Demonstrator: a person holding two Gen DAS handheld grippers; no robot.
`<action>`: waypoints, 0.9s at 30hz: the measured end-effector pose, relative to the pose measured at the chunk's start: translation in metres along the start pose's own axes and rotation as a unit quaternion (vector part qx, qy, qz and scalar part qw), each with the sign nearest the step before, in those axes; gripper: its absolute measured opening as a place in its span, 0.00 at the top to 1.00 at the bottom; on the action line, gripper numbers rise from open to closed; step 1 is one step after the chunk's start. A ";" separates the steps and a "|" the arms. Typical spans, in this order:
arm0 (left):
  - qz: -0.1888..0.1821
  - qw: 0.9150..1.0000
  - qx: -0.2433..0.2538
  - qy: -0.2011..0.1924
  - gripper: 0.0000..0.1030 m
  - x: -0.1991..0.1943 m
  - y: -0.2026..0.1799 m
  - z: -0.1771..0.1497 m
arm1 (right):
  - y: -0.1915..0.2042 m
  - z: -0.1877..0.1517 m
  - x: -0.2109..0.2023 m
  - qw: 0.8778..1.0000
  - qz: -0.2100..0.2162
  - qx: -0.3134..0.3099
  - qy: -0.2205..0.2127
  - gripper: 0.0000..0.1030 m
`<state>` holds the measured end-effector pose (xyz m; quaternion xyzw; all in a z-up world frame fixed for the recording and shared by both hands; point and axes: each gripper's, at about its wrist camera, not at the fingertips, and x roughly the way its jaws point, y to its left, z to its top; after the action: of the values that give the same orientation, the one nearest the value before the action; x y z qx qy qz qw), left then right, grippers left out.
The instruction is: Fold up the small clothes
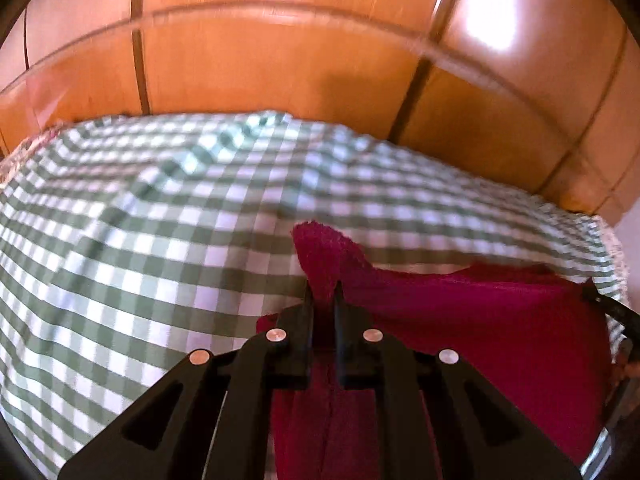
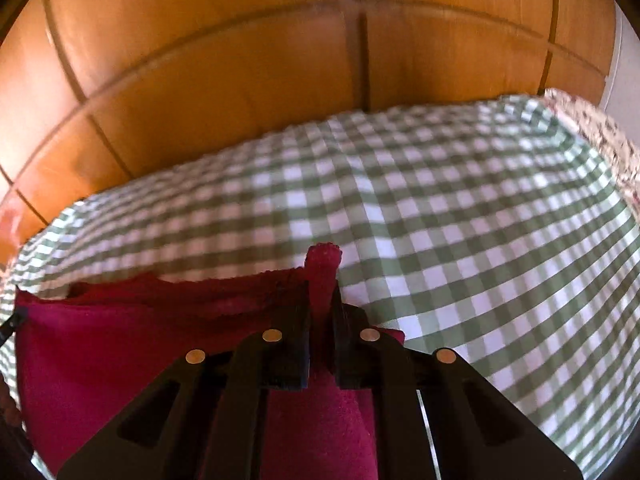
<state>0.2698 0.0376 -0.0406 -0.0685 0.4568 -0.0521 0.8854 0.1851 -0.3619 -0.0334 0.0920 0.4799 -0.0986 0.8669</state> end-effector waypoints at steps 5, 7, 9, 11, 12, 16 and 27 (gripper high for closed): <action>0.049 0.999 0.021 0.002 0.75 0.001 -0.013 -0.003 | -0.007 -0.004 0.010 1.000 0.007 0.014 0.003 0.78; 0.052 0.998 0.015 -0.019 0.73 -0.016 -0.012 -0.004 | -0.006 -0.004 -0.004 1.000 -0.003 0.008 -0.013 0.55; 0.044 0.998 0.006 -0.047 0.72 -0.041 -0.009 -0.011 | -0.001 -0.007 -0.032 0.999 -0.007 0.001 -0.050 0.51; 0.030 0.997 0.001 -0.067 0.72 -0.066 -0.009 -0.021 | 0.010 -0.012 -0.054 0.997 0.016 -0.015 -0.070 0.51; 0.018 0.997 0.000 -0.074 0.72 -0.075 -0.009 -0.028 | 0.018 -0.017 -0.064 0.996 0.037 -0.026 -0.073 0.51; 0.003 0.997 0.025 -0.071 0.71 -0.091 -0.022 -0.066 | 0.068 -0.040 -0.078 0.989 0.101 -0.087 -0.063 0.51; -0.023 0.998 -0.066 -0.012 0.67 -0.101 0.034 -0.128 | 0.145 -0.076 -0.014 0.985 0.064 -0.157 -0.030 0.29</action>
<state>0.1077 0.0774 -0.0386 -0.1375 0.4473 -0.0417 0.8828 0.1540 -0.2019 -0.0518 -0.0182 0.4559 0.0306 0.8893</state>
